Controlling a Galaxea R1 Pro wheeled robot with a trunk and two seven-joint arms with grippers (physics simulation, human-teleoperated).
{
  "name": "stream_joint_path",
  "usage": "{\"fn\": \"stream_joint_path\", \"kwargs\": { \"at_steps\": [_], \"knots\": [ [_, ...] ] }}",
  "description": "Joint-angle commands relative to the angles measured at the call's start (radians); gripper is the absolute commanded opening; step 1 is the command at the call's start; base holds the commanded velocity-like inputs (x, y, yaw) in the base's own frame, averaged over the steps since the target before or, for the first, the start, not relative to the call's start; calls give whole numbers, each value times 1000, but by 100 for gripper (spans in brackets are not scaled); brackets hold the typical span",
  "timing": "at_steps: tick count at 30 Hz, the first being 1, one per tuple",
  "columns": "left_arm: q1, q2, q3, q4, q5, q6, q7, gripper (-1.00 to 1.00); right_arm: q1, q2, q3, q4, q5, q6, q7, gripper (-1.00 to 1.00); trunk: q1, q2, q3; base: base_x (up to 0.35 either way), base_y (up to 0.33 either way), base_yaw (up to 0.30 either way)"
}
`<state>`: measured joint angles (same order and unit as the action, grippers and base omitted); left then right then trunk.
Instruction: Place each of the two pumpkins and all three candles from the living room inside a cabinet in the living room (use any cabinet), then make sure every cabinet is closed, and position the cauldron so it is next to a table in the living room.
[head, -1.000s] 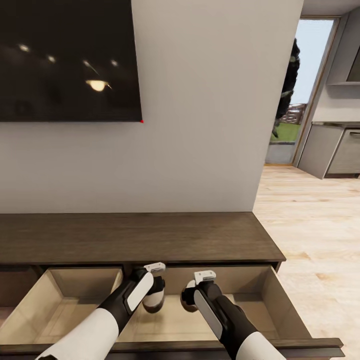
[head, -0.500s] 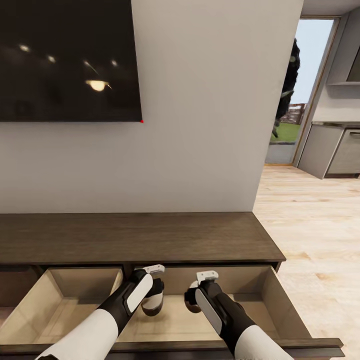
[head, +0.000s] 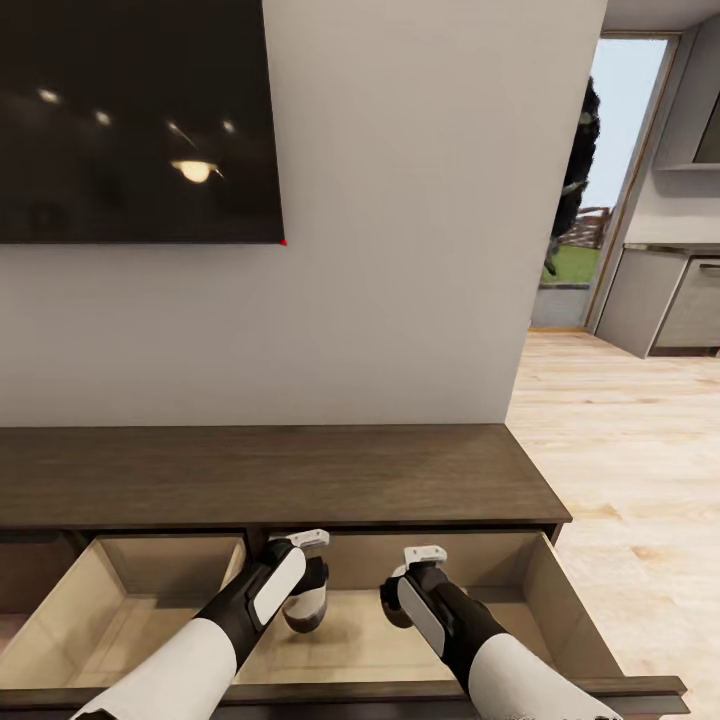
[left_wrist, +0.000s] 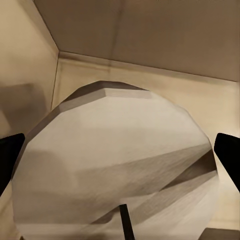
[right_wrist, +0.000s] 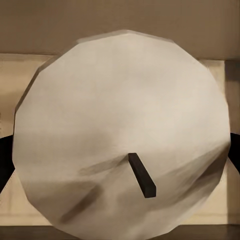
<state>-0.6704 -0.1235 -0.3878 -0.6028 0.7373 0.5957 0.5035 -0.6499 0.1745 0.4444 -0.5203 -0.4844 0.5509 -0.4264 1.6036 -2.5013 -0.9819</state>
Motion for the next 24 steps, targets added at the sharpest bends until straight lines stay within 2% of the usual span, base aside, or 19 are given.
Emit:
{"fn": "stream_joint_path", "kwargs": {
  "at_steps": [1, 24],
  "knots": [
    [0, 1, -5, -2, 11, 1, 10, -100, -2, 0, 4, 2, -12, 1, -10, -100, 0, -1, -5, 0, 0, 0],
    [0, 0, -6, -4, 13, 0, 7, -100, -4, 0, 4, 6, -17, -2, -11, -100, 11, -6, -94, 0, 0, 0]
  ]
}}
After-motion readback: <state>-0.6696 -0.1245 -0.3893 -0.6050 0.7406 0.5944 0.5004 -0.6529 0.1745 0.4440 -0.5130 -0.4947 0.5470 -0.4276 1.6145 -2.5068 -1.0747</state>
